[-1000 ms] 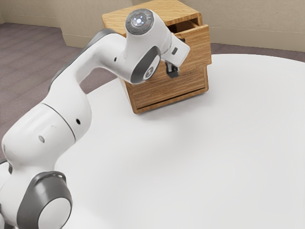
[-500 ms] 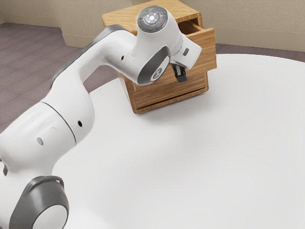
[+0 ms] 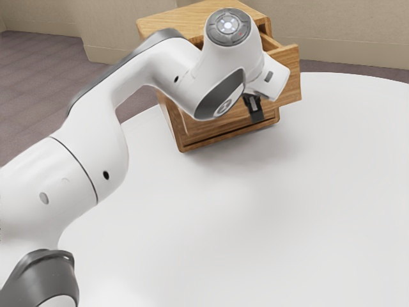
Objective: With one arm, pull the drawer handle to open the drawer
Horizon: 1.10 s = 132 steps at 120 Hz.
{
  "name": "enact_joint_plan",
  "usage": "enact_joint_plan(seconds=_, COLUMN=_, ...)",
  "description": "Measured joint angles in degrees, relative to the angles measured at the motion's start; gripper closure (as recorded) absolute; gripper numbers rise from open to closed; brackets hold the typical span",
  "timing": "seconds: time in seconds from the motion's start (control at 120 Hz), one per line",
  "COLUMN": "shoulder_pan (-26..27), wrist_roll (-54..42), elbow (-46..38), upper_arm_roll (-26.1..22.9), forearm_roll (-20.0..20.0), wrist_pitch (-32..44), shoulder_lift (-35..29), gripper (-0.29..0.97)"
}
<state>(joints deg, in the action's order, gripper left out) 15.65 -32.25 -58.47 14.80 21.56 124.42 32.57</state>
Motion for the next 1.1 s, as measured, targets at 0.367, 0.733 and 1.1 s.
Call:
enact_joint_plan(seconds=0.367, shoulder_pan=7.60, wrist_roll=5.82, elbow=-6.43, upper_arm_roll=3.46, forearm_roll=1.89, wrist_pitch=-2.66, shoulder_lift=-4.47, gripper=0.02)
enact_joint_plan(seconds=0.733, shoulder_pan=13.39, wrist_roll=11.46, elbow=-6.74, upper_arm_roll=5.80, forearm_roll=6.86, wrist_pitch=-5.65, shoulder_lift=-5.16, gripper=0.49)
enact_joint_plan(seconds=1.1, shoulder_pan=16.07, wrist_roll=17.15, elbow=-5.45, upper_arm_roll=2.48, forearm_roll=-3.01, wrist_pitch=-17.04, shoulder_lift=-11.09, gripper=0.19)
